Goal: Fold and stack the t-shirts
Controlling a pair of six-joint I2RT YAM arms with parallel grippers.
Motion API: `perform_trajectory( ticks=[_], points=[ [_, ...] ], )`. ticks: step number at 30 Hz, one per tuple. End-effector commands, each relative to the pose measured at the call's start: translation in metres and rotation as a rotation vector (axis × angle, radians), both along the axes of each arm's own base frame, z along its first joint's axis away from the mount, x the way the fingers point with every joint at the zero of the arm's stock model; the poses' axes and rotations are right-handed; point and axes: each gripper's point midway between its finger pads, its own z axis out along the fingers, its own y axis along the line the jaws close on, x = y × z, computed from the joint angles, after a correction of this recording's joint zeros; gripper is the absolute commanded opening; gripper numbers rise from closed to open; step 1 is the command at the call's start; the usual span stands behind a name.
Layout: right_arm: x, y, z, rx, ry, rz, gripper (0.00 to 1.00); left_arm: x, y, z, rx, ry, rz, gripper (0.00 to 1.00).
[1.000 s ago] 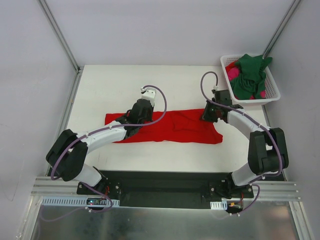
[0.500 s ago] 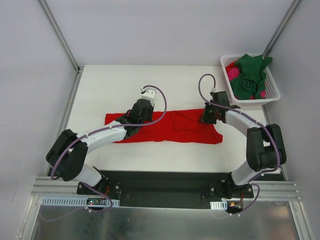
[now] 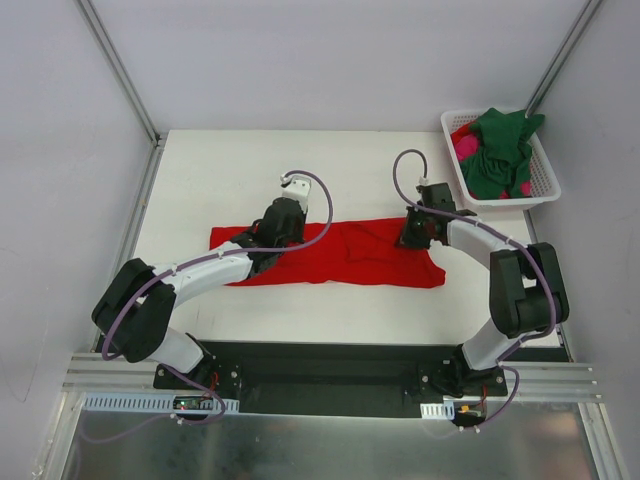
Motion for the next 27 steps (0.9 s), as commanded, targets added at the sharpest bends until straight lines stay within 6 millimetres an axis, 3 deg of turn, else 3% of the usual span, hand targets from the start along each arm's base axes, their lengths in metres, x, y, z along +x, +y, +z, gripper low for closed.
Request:
perform_trajectory(
  ticks=[1,27],
  points=[
    [0.021,0.009,0.018,0.022,-0.067,0.002,0.01,0.004,0.004,0.004,-0.018,-0.018,0.020,0.00],
    [0.042,0.014,0.030,0.029,-0.111,-0.005,0.01,0.009,0.006,0.008,-0.016,-0.024,0.017,0.00]
  ],
)
